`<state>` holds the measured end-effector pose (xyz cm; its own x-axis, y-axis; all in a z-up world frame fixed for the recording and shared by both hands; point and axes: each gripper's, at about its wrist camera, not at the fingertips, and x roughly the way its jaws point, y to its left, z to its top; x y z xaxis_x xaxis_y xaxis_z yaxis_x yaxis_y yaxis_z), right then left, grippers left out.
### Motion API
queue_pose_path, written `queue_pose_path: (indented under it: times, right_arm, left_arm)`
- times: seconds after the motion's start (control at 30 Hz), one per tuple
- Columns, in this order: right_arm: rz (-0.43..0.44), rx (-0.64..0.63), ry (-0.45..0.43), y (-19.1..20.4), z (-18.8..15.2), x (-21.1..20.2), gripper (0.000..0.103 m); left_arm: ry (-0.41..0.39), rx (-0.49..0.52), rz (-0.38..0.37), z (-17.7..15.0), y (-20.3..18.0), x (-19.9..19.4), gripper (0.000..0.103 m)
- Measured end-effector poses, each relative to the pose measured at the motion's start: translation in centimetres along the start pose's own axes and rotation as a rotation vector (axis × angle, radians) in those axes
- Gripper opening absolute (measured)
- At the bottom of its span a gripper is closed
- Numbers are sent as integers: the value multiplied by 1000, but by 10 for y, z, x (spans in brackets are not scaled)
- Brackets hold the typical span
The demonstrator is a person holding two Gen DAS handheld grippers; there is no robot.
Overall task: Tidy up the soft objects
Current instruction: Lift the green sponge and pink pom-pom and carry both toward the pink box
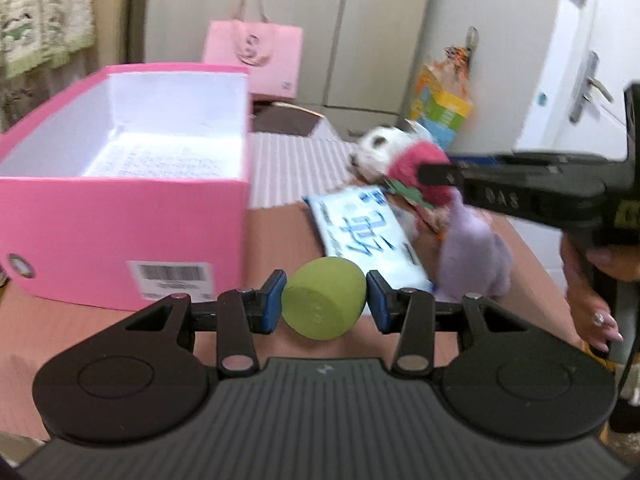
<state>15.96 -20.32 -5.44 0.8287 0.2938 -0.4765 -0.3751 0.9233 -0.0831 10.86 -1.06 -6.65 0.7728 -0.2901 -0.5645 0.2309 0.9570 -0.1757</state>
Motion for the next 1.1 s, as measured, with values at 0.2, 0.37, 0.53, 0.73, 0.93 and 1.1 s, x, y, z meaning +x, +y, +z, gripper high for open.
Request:
queue_pose_path:
  times: [0.2, 0.37, 0.53, 0.73, 0.93, 1.1]
  right_arm:
    - [45, 24, 79, -5, -3, 11, 26]
    - [7, -5, 120, 1, -14, 23, 38]
    - [8, 15, 112, -3, -16, 35, 46]
    - [-40, 33, 53, -21, 7, 29, 27]
    - [-111, 17, -34, -32, 40, 3, 27]
    - [-49, 55, -17, -30, 53, -10, 27]
  left_arm:
    - [-1, -13, -8, 2, 5, 1, 43]
    - [25, -11, -33, -1, 3, 11, 43]
    - [47, -18, -42, -3, 3, 19, 43]
    - [56, -23, -41, 6, 5, 21, 43]
    - [55, -27, -42, 13, 13, 15, 43]
    - [97, -42, -77, 12, 22, 14, 43]
